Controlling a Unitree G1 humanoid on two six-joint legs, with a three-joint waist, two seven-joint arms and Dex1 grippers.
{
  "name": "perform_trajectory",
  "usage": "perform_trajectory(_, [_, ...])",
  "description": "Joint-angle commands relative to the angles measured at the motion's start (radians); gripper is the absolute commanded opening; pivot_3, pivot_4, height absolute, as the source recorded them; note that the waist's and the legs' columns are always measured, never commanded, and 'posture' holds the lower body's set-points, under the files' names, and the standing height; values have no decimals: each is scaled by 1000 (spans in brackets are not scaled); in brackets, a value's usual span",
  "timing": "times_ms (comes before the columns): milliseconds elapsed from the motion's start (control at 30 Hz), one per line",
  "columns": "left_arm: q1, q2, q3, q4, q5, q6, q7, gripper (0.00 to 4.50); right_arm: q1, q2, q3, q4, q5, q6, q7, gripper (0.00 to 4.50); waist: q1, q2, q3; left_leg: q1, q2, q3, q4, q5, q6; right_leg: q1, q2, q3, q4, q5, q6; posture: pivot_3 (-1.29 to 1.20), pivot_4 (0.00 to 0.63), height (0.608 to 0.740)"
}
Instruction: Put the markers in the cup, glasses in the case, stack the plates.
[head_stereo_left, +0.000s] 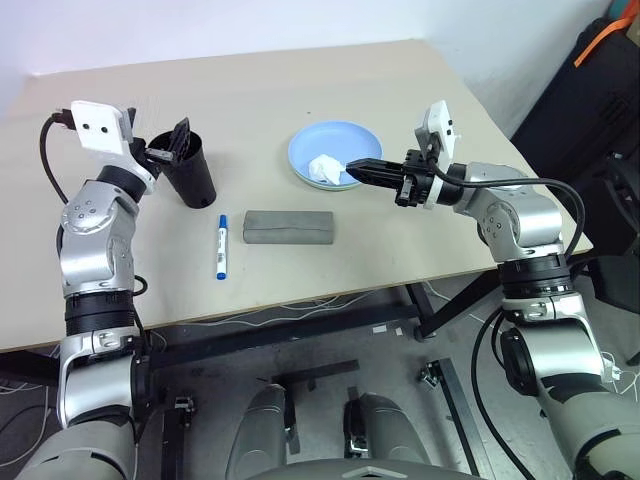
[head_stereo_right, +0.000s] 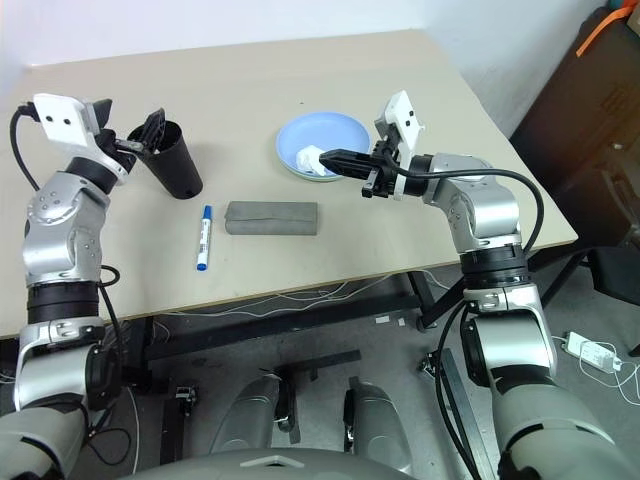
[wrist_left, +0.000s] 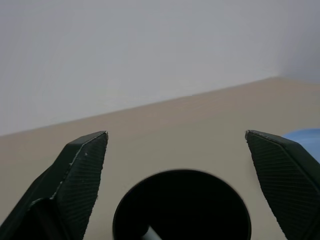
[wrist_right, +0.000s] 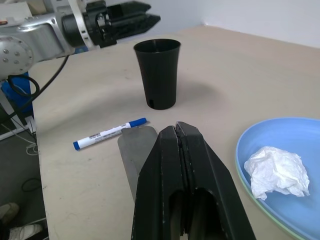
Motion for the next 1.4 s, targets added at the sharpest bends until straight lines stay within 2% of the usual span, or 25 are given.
perform_trajectory(33, [14,34,18,-137,-32,81,4,4488,-16,-14,-9,-12,9,-3,12,0,0,0,0,0,0,0,0,0,-1,0,0,0,0,0,0,0,150,717])
perform_trajectory(133, [54,75,-2,-249,-6,219,33,4488,-28,-21,-10,14,1,-9,22,0,-2,0,0,0,0,0,0,0,0,0,0,0,0,0,0,0,150,717])
perform_trajectory(233, [100,79,34,-429,-47,470,130,4488,-47,-32,-12,49,-4,-19,39,0,-2,0,0,0,0,0,0,0,0,0,0,1,0,0,0,0,150,717])
perform_trajectory(367, [167,155,45,-670,-83,817,163,4488,-71,-39,-11,96,-17,-44,57,0,-2,0,0,0,0,0,0,0,1,0,0,1,0,0,0,0,150,717])
perform_trajectory(467, [151,146,107,-779,-181,1038,163,4488,-80,-34,-9,118,-22,-71,70,0,-1,0,0,0,0,-1,0,0,0,0,0,1,0,0,0,0,150,717])
perform_trajectory(567, [142,139,116,-839,-213,1209,175,4488,-92,-24,-6,140,-18,-63,78,0,1,0,0,1,0,-1,0,0,0,1,0,1,0,0,0,0,150,717])
perform_trajectory(633, [127,75,132,-848,-219,1292,202,4488,-96,-17,-5,141,-17,-70,82,0,1,0,0,1,0,-1,1,0,0,1,0,1,0,0,1,0,150,717])
perform_trajectory(900, [112,-77,63,-791,-131,1407,316,4488,-112,-19,-1,169,-62,-108,62,0,1,-1,1,1,0,-1,2,0,1,2,0,1,0,1,1,0,150,717])
perform_trajectory(1067, [90,-122,18,-734,-70,1472,381,4488,-102,-22,3,169,-87,-133,50,0,1,-1,1,1,0,-1,3,0,1,2,1,1,0,2,2,0,150,717])
perform_trajectory(1400, [68,-247,36,-680,-56,1473,449,4488,-72,-35,-6,133,-78,-122,31,0,2,-1,1,1,0,-1,3,1,0,2,0,1,0,2,2,0,150,717])
